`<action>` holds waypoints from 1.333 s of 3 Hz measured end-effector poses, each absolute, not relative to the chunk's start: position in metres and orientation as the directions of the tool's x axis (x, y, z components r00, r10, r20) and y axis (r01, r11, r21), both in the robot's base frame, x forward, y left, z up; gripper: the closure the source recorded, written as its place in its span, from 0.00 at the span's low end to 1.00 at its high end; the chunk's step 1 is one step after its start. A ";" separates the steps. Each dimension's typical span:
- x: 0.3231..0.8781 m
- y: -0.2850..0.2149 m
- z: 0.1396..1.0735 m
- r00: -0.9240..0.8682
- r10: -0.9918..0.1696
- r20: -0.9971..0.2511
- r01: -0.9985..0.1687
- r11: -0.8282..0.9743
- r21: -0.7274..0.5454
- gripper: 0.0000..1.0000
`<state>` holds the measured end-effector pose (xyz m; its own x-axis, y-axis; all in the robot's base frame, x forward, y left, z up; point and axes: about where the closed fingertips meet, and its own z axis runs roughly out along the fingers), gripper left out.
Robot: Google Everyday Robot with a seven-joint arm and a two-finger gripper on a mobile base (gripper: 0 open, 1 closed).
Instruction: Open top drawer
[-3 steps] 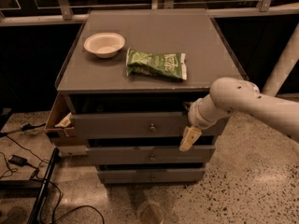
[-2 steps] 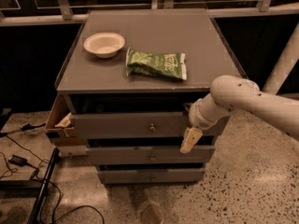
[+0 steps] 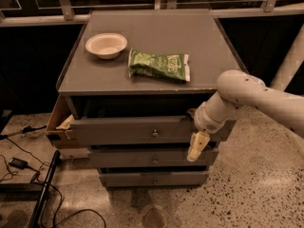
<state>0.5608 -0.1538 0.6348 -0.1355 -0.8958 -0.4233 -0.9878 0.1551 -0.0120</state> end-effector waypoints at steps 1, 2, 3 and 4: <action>0.540 -0.158 0.646 -0.146 -0.898 -0.416 -0.989 0.132 0.062 0.00; 0.512 -0.160 0.660 -0.149 -0.900 -0.409 -0.984 0.093 0.154 0.00; 0.478 -0.160 0.672 -0.155 -0.904 -0.399 -0.961 0.044 0.273 0.00; 0.442 -0.158 0.683 -0.150 -0.916 -0.372 -0.912 -0.017 0.410 0.00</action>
Offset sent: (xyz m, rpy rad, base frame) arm -0.0915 -0.0123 0.0499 0.0157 0.3061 0.1208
